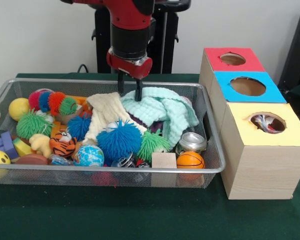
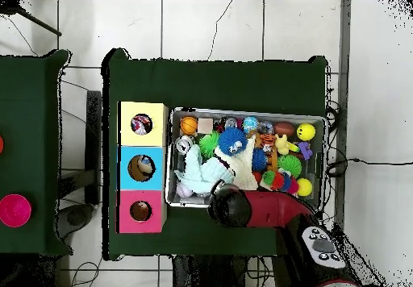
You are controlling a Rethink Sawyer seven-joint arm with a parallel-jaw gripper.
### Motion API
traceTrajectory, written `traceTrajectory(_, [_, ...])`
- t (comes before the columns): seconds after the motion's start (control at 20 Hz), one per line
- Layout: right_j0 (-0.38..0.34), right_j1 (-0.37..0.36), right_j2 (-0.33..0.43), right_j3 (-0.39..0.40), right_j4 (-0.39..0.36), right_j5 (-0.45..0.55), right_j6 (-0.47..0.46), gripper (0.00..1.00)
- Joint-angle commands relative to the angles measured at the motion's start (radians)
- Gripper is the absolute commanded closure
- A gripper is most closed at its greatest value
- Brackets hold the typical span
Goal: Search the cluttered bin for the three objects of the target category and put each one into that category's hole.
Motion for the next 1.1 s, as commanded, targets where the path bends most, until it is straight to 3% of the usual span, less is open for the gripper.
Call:
traceTrajectory(0.05, [-0.006, 0.139, -0.001, 0.038, -0.065, -0.016, 0.002, 0.0])
traceTrajectory(0.4, [0.079, 0.133, -0.024, 0.015, 0.002, 0.008, 0.062, 0.0])
traceTrajectory(0.7, [0.104, 0.136, -0.022, 0.011, 0.051, 0.015, 0.09, 0.0])
traceTrajectory(0.75, [0.106, 0.136, -0.019, 0.013, 0.059, 0.015, 0.093, 1.0])
traceTrajectory(1.1, [0.128, 0.12, -0.024, -0.002, 0.101, 0.03, 0.107, 1.0])
